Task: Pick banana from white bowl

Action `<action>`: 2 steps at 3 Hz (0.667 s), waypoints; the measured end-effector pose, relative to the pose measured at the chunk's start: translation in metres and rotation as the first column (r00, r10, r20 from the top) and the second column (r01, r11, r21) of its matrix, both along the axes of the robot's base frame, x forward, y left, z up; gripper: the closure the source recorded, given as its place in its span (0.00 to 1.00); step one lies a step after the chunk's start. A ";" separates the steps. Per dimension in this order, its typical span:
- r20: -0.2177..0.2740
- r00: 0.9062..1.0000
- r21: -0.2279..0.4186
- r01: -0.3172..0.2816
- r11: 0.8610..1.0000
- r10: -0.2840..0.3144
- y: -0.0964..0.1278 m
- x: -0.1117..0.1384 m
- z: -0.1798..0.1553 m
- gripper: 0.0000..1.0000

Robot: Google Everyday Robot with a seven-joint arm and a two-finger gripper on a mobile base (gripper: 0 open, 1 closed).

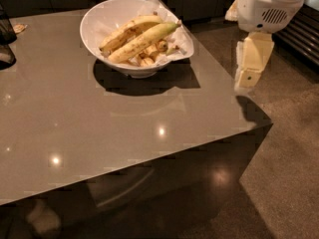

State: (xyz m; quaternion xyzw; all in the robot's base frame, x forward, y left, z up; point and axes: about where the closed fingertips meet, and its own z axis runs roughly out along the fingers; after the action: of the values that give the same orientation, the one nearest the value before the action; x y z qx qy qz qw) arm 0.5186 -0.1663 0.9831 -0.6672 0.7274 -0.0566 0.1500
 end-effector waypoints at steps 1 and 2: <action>0.004 0.999 0.009 -0.038 0.999 0.038 0.015 0.031 0.007 0.00; 0.019 0.996 0.000 -0.091 0.996 0.091 0.043 0.066 0.014 0.00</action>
Offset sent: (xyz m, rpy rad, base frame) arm 0.0962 0.0709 0.0216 -0.0360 0.0181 0.1579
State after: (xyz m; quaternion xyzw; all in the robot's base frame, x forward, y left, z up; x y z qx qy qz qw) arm 0.5846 -0.1237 0.9975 -0.6990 0.6948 -0.0556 0.1598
